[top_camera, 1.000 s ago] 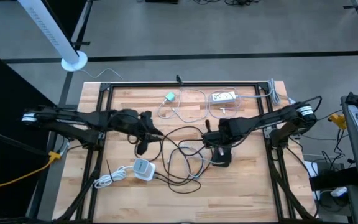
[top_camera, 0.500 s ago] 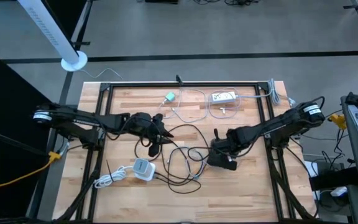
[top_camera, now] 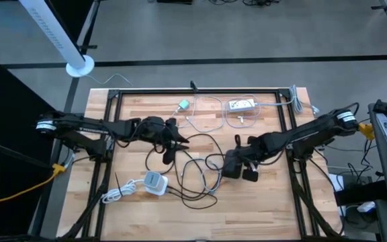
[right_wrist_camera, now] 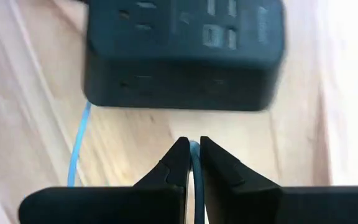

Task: Plug in charger cables
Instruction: Insert the light blue charger cable into the black outlet extension

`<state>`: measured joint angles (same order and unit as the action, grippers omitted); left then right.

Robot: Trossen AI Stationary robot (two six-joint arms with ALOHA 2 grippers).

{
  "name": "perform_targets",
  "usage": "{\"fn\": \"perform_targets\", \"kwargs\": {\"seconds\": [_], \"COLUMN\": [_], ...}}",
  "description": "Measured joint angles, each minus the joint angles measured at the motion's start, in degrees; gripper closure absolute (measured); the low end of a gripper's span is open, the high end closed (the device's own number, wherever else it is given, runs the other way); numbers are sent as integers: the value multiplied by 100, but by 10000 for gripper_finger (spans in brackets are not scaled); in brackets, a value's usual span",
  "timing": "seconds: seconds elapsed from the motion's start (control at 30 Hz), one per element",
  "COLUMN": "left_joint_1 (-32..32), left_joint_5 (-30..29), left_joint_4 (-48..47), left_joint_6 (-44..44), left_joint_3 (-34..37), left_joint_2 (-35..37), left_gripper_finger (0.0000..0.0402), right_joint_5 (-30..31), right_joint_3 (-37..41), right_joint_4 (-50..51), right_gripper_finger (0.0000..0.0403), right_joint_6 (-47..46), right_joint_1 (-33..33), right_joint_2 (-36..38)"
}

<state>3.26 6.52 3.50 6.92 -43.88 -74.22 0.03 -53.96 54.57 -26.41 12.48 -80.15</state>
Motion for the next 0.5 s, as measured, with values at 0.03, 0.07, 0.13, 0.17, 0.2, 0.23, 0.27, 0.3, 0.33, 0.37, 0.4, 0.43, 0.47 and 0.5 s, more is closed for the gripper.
{"fn": "perform_targets", "kwargs": {"seconds": [0.03,0.07,0.13,0.17,0.2,0.23,0.27,0.3,0.33,0.37,0.4,0.43,0.47,0.5], "left_joint_1": [22,39,66,80,93,95,99,99,99,99,99,99,99,99], "left_joint_5": [0,-1,2,3,3,5,3,3,3,3,12,27,42,42], "left_joint_4": [3,9,7,12,9,1,-4,-2,-5,-11,-22,-32,-61,-112], "left_joint_6": [0,0,2,0,3,21,41,60,69,88,117,129,133,134], "left_joint_3": [0,0,2,2,2,2,2,2,2,2,2,2,2,2], "left_joint_2": [0,0,0,0,0,0,0,0,0,0,0,0,0,-12], "left_gripper_finger": [299,299,299,299,299,299,299,299,299,299,299,299,299,299], "right_joint_5": [46,124,298,346,356,346,364,356,338,255,198,161,108,75], "right_joint_3": [-28,-53,-54,19,127,261,417,545,634,684,693,668,655,626], "right_joint_4": [61,22,-313,-551,-828,-1170,-1644,-2025,-2179,-2314,-2274,-2252,-2251,-2176], "right_gripper_finger": [394,394,394,394,394,394,394,394,393,394,394,393,393,393], "right_joint_6": [-10,-57,-75,-50,11,57,86,93,83,74,68,72,75,76], "right_joint_1": [-1,-1,-29,-52,-80,-89,-89,-111,-132,-152,-162,-163,-159,-139], "right_joint_2": [43,52,20,-28,-126,-255,-417,-613,-776,-924,-1052,-1151,-1180,-1165]}}
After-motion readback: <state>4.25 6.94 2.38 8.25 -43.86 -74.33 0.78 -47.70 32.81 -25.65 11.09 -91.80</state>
